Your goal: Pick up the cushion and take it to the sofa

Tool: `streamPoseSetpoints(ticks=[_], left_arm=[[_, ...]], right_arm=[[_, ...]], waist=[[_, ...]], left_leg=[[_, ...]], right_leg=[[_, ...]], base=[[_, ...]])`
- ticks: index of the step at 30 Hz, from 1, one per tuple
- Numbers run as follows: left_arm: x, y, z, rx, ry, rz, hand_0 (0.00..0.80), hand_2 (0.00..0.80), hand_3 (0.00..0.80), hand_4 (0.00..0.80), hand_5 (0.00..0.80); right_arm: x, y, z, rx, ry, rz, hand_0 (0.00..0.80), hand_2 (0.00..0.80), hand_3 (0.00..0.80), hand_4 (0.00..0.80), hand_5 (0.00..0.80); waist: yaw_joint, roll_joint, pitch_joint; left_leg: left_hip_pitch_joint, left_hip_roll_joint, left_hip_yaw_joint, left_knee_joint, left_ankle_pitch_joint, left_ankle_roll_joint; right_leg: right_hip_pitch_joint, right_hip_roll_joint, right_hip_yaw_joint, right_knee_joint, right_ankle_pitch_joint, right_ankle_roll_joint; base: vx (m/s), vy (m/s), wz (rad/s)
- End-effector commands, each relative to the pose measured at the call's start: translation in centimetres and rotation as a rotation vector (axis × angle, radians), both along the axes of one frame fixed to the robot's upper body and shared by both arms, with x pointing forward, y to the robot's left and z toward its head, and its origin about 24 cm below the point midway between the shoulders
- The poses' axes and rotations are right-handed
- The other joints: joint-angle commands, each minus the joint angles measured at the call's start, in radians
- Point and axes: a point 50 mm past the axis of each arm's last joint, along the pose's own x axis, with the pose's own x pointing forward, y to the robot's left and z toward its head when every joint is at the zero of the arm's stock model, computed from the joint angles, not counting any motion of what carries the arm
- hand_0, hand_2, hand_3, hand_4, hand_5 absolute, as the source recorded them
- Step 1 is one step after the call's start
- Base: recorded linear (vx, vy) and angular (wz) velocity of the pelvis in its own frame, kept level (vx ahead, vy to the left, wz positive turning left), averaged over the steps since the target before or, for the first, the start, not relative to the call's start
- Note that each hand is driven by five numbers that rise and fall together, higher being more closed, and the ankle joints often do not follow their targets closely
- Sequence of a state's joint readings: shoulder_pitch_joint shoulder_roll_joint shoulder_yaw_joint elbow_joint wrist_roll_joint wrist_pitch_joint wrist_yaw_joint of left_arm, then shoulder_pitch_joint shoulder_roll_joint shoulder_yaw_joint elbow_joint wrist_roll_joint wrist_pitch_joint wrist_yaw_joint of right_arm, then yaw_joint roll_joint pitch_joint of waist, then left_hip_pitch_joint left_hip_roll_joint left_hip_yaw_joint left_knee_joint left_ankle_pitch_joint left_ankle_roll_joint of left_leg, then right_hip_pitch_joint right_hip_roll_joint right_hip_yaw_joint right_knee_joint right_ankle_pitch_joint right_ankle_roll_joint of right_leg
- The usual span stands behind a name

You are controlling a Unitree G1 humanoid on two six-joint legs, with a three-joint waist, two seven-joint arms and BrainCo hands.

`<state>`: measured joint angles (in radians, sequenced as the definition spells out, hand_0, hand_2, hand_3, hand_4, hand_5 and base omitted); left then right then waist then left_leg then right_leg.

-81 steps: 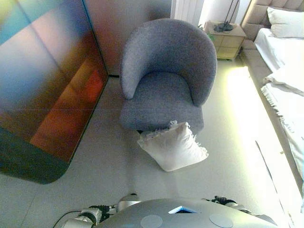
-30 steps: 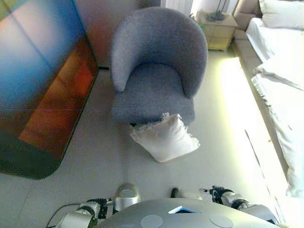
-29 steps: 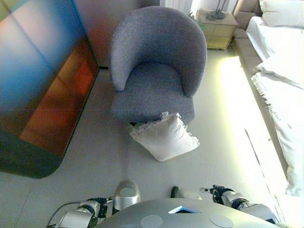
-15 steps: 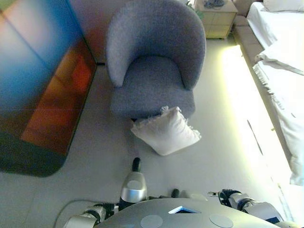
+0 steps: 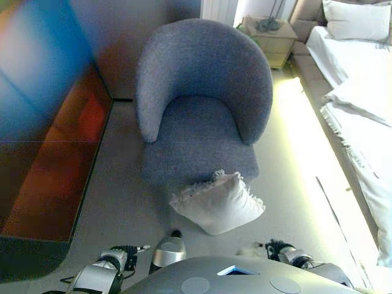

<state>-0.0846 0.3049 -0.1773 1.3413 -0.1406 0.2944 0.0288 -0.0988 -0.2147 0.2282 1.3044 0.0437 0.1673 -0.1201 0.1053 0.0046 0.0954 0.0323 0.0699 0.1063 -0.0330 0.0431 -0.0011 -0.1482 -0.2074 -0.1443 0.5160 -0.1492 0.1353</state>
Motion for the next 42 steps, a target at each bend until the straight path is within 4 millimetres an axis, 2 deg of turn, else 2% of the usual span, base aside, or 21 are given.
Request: streamPoseSetpoints(ticks=[1, 3, 5, 9, 12, 17, 22, 25, 29, 30, 31, 36, 38, 39, 42], left_arm=[[1.4, 0.4, 0.4, 0.014, -0.017, 0.005, 0.000, 0.000, 0.000, 0.000, 0.000], [1.7, 0.3, 0.4, 0.009, -0.040, 0.016, 0.000, 0.000, 0.000, 0.000, 0.000], [1.4, 0.0, 0.2, -0.006, -0.061, 0.061, 0.000, 0.000, 0.000, 0.000, 0.000], [-0.1, -1.2, -0.4, -0.025, -0.044, 0.073, 0.000, 0.000, 0.000, 0.000, 0.000], [-0.8, -1.9, -0.7, -0.014, -0.041, 0.088, 0.000, 0.000, 0.000, 0.000, 0.000], [0.5, -2.3, -0.7, 0.005, -0.097, 0.075, 0.000, 0.000, 0.000, 0.000, 0.000], [3.8, -2.5, 0.0, 0.008, -0.249, 0.049, 0.000, 0.000, 0.000, 0.000, 0.000], [6.4, -2.9, 0.7, -0.004, -0.366, 0.028, 0.000, 0.000, 0.000, 0.000, 0.000], [11.3, -3.0, 2.9, 0.032, -0.590, 0.017, 0.000, 0.000, 0.000, 0.000, 0.000], [11.9, -3.0, 3.2, 0.040, -0.625, 0.022, 0.000, 0.000, 0.000, 0.000, 0.000], [13.7, -3.1, 4.3, 0.055, -0.710, 0.022, 0.000, 0.000, 0.000, 0.000, 0.000], [20.0, -4.2, 9.2, 0.119, -1.006, -0.024, 0.000, 0.000, 0.000, 0.000, 0.000], [21.6, -4.7, 10.7, 0.149, -1.081, -0.057, 0.000, 0.000, 0.000, 0.000, 0.000], [22.9, -5.1, 12.2, 0.169, -1.148, -0.074, 0.000, 0.000, 0.000, 0.000, 0.000], [24.3, -4.6, 13.9, 0.188, -1.211, -0.101, 0.000, 0.000, 0.000, 0.000, 0.000]], right_arm=[[1.8, -1.8, 0.9, -0.062, -0.068, -0.015, 0.000, 0.000, 0.000, 0.000, 0.000], [2.0, -1.7, 1.0, -0.041, -0.084, -0.011, 0.000, 0.000, 0.000, 0.000, 0.000], [1.3, -1.8, 0.8, -0.042, -0.075, 0.006, 0.000, 0.000, 0.000, 0.000, 0.000], [0.1, -2.4, 0.6, -0.047, -0.019, 0.067, 0.000, 0.000, 0.000, 0.000, 0.000], [0.0, -2.9, 0.7, -0.063, -0.006, 0.057, 0.000, 0.000, 0.000, 0.000, 0.000], [1.1, -3.0, 1.1, -0.087, -0.018, 0.043, 0.000, 0.000, 0.000, 0.000, 0.000], [3.4, -3.3, 1.9, -0.135, -0.129, 0.027, 0.000, 0.000, 0.000, 0.000, 0.000], [6.4, -3.3, 3.1, -0.174, -0.279, 0.027, 0.000, 0.000, 0.000, 0.000, 0.000], [11.7, -2.8, 5.9, -0.260, -0.493, 0.071, 0.000, 0.000, 0.000, 0.000, 0.000], [12.2, -2.7, 6.3, -0.272, -0.511, 0.075, 0.000, 0.000, 0.000, 0.000, 0.000], [13.7, -2.5, 7.3, -0.312, -0.565, 0.092, 0.000, 0.000, 0.000, 0.000, 0.000], [18.6, -2.4, 11.7, -0.520, -0.728, 0.193, 0.000, 0.000, 0.000, 0.000, 0.000], [20.0, -2.4, 13.2, -0.573, -0.766, 0.209, 0.000, 0.000, 0.000, 0.000, 0.000], [21.0, -2.7, 14.6, -0.630, -0.804, 0.215, 0.000, 0.000, 0.000, 0.000, 0.000], [22.6, -3.4, 17.0, -0.711, -0.866, 0.224, 0.000, 0.000, 0.000, 0.000, 0.000]], waist=[[-0.030, -0.013, 0.067], [-0.051, -0.021, 0.082], [-0.054, -0.025, 0.078], [-0.043, -0.033, 0.054], [-0.028, -0.029, 0.047], [-0.007, -0.013, 0.070], [-0.003, 0.005, 0.136], [-0.007, 0.010, 0.189], [-0.020, 0.012, 0.272], [-0.022, 0.013, 0.278], [-0.025, 0.014, 0.301], [-0.035, 0.011, 0.377], [-0.037, 0.006, 0.397], [-0.038, 0.002, 0.415], [-0.041, -0.003, 0.425]], left_leg=[[-0.050, -0.014, -0.020, 0.062, -0.048, 0.008], [-0.043, 0.001, -0.020, 0.079, -0.066, -0.005], [-0.037, 0.013, -0.018, 0.085, -0.061, -0.016], [-0.017, 0.031, -0.024, 0.098, -0.049, -0.053], [-0.022, 0.048, -0.030, 0.113, -0.043, -0.072], [-0.078, 0.054, -0.059, 0.153, -0.040, -0.092], [-0.152, 0.049, -0.088, 0.186, -0.036, -0.105], [-0.220, 0.042, -0.101, 0.222, -0.039, -0.104], [-0.341, 0.030, -0.113, 0.268, -0.031, -0.094], [-0.353, 0.029, -0.114, 0.272, -0.031, -0.093], [-0.386, 0.024, -0.114, 0.278, -0.029, -0.089], [-0.490, 0.009, -0.113, 0.289, -0.013, -0.075], [-0.518, 0.005, -0.113, 0.291, -0.008, -0.072], [-0.540, 0.002, -0.115, 0.294, -0.003, -0.070], [-0.592, 0.000, -0.107, 0.297, 0.005, -0.069]], right_leg=[[-0.014, -0.024, -0.019, -0.220, 0.212, -0.009], [-0.022, -0.038, 0.010, -0.278, 0.230, 0.001], [0.032, -0.030, 0.008, -0.348, 0.190, 0.007], [0.148, -0.019, -0.019, -0.443, 0.181, -0.006], [0.191, -0.017, -0.040, -0.467, 0.171, -0.020], [0.175, -0.026, -0.068, -0.455, 0.157, -0.032], [0.114, -0.038, -0.073, -0.433, 0.154, -0.035], [0.045, -0.042, -0.066, -0.400, 0.155, -0.036], [-0.107, -0.036, -0.050, -0.325, 0.163, -0.041], [-0.122, -0.035, -0.049, -0.318, 0.164, -0.041], [-0.163, -0.034, -0.046, -0.303, 0.166, -0.041], [-0.289, -0.033, -0.037, -0.268, 0.185, -0.028], [-0.320, -0.034, -0.035, -0.263, 0.193, -0.024], [-0.342, -0.035, -0.031, -0.258, 0.199, -0.019], [-0.394, -0.032, -0.032, -0.248, 0.201, -0.018]], base=[[0.031, -0.243, -0.10], [0.045, -0.169, 0.11], [0.163, -0.116, 0.23], [0.233, -0.071, 0.05], [0.160, -0.008, 0.11], [-0.006, 0.018, 0.11], [-0.111, 0.025, 0.21], [-0.190, 0.004, 0.07], [-0.171, 0.007, 0.05], [-0.122, 0.030, 0.01], [-0.121, 0.026, -0.02], [-0.132, 0.001, 0.01], [-0.103, -0.023, 0.04], [-0.088, -0.010, 0.05], [-0.057, -0.009, 0.03]])
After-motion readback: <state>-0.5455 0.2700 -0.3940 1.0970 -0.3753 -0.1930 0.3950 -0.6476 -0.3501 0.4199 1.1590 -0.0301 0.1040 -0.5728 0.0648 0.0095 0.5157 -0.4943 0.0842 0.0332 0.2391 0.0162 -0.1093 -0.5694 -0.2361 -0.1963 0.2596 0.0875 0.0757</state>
